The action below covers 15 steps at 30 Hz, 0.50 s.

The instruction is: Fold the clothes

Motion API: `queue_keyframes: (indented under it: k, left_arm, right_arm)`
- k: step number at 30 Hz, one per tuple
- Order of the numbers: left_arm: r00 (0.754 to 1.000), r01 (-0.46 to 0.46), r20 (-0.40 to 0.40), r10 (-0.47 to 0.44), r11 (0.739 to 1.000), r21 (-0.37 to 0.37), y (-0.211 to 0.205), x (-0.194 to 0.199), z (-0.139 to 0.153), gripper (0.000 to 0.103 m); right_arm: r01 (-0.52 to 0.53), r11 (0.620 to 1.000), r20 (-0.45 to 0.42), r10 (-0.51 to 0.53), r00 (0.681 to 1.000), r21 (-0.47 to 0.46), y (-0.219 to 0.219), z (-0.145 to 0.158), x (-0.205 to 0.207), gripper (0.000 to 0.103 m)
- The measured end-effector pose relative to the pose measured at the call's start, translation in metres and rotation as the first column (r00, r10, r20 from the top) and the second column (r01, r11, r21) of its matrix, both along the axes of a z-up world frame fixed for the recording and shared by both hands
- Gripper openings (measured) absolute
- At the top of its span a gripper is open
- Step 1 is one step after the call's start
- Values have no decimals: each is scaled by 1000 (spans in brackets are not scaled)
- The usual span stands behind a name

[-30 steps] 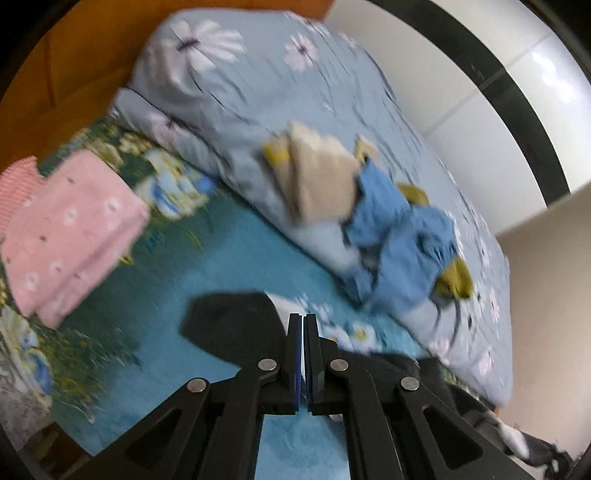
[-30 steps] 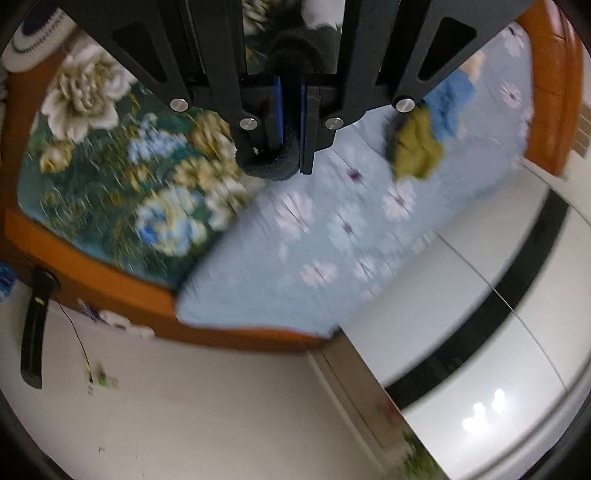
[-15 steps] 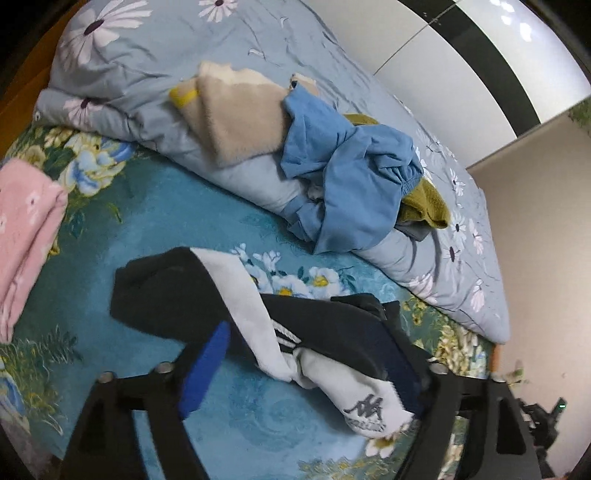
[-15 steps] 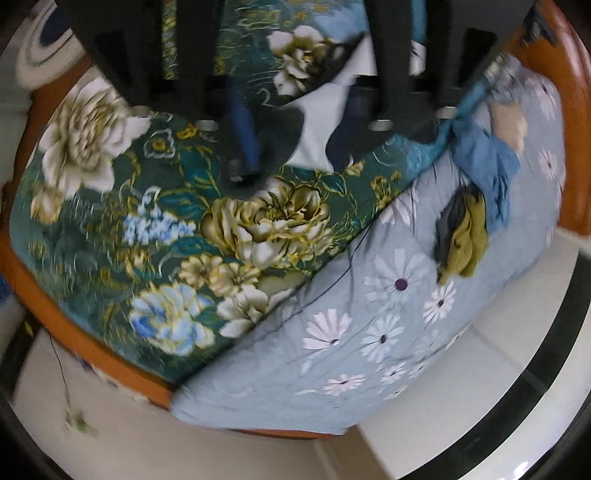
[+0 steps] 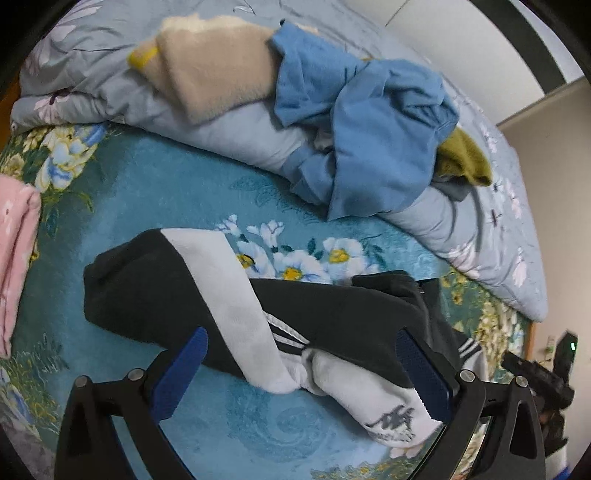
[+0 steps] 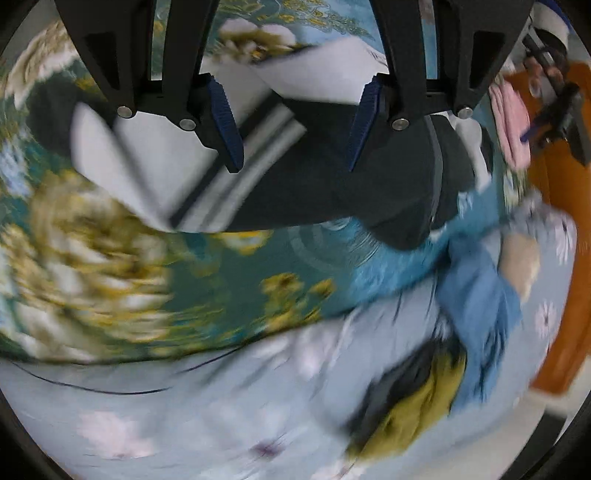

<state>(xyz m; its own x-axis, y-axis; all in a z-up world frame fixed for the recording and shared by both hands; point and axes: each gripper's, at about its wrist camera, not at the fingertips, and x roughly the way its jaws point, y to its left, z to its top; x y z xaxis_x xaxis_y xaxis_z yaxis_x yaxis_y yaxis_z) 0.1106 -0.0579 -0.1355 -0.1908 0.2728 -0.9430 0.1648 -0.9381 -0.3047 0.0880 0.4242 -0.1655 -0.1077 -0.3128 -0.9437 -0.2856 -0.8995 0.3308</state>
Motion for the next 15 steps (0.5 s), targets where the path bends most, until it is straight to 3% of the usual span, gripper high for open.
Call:
queue_keyframes:
  k: [3,8,11,15]
  left_arm:
    - [997,80,22,-78,994,-72,7,-11,-14,103]
    - [964,264,58,-258,948,-177,17,-31,-39,102]
    - [927,374,67,-368,910,-180,25,-44,-52,102]
    - [874,486,82,-479,863,-137,41,-62,-72,102]
  right_arm:
    - [-107,994,33,106,994,27,-28,-28,-27,59]
    - [-266,958,95,256,962,107,-40,-61,-48,59]
    - [-326,934,125,310,943,145,-34,-73,-51,59]
    - [-359,925,160,338,927,127,-23,-89,-52,64]
